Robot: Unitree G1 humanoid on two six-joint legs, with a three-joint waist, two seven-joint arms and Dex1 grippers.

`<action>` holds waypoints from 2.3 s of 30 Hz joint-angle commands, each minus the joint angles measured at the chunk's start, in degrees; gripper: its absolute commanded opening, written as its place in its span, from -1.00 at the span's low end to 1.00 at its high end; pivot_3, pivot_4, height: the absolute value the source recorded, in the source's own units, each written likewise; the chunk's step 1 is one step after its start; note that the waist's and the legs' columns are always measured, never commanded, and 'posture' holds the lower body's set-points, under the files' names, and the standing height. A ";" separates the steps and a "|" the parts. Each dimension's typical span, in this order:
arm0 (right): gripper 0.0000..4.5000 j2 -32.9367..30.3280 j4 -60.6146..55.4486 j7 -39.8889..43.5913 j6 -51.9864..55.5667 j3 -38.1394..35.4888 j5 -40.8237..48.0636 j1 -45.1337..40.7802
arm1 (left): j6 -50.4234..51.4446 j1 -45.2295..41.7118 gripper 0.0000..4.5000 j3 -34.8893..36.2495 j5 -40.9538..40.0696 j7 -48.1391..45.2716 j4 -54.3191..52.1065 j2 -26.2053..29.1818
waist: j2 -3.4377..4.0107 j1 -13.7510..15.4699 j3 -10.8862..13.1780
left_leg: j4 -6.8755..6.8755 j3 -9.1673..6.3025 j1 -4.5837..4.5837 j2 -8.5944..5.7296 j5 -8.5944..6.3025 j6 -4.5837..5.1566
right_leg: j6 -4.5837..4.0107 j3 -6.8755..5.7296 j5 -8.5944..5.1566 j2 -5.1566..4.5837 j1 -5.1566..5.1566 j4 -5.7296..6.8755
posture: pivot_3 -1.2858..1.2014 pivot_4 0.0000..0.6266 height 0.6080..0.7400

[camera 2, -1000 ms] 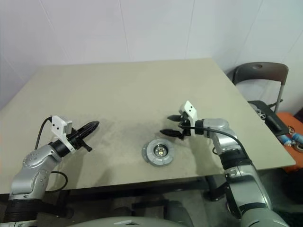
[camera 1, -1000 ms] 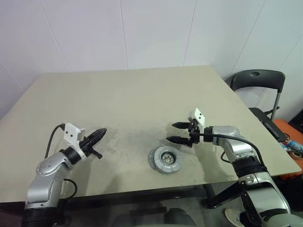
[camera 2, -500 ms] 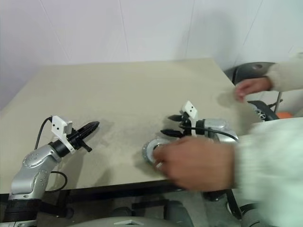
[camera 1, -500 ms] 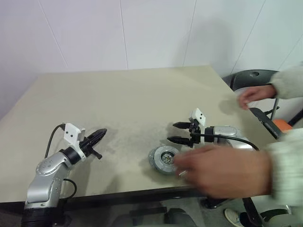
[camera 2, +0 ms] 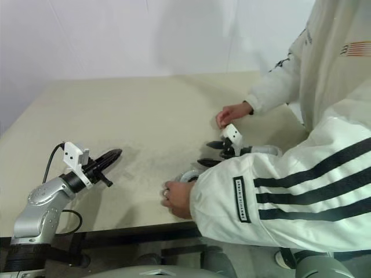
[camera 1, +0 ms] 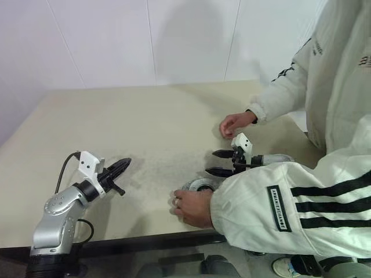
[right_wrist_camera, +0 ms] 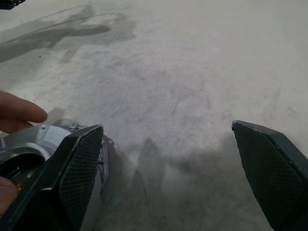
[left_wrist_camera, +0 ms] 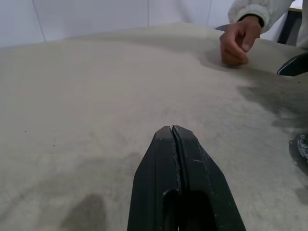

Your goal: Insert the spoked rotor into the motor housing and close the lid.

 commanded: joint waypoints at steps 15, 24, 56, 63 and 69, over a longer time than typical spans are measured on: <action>1.00 -0.50 -1.06 0.10 -0.99 -1.61 0.04 -0.30 | -1.88 -1.01 -0.98 0.94 -0.28 -0.39 -0.05 0.36 | 0.00 -0.01 0.00 | 0.02 0.01 0.02 0.00 0.00 0.00 | 0.00 0.01 0.00 0.00 0.00 0.05 | 0.03 -1.00 1.00; 1.00 -0.98 -1.20 0.90 -0.96 -1.94 0.51 -0.25 | -1.50 -0.71 -0.98 0.53 -0.41 -0.50 -0.65 0.24 | 0.00 0.00 0.00 | 0.04 0.01 0.03 0.00 0.01 -0.01 | 0.00 0.01 0.00 0.00 0.00 0.10 | 0.03 -1.00 1.00; 1.00 -1.35 -1.44 2.40 -1.04 -1.54 0.17 -0.05 | -0.19 -0.17 -0.98 -0.31 -0.08 -0.06 -2.82 0.20 | -0.01 -0.01 0.00 | 0.10 0.04 0.06 0.00 0.01 -0.02 | 0.00 0.05 0.00 0.01 0.00 0.19 | 0.03 -1.00 1.00; 1.00 -1.32 -1.81 2.36 -0.90 -1.48 0.29 0.34 | -0.28 0.05 -0.98 -0.30 -0.06 -0.07 -2.82 0.21 | -0.01 -0.01 0.00 | 0.10 0.04 0.06 0.00 0.01 -0.02 | 0.00 0.05 0.00 0.02 0.00 0.19 | 0.03 -1.00 1.00; 1.00 -1.21 -1.91 2.38 -0.75 -1.53 0.45 0.30 | -0.42 -0.31 -0.98 -0.21 -0.05 -0.29 -2.27 0.36 | -0.01 -0.01 0.00 | 0.10 0.04 0.06 0.00 0.01 -0.02 | 0.00 0.05 0.00 0.02 0.00 0.19 | 0.03 -1.00 1.00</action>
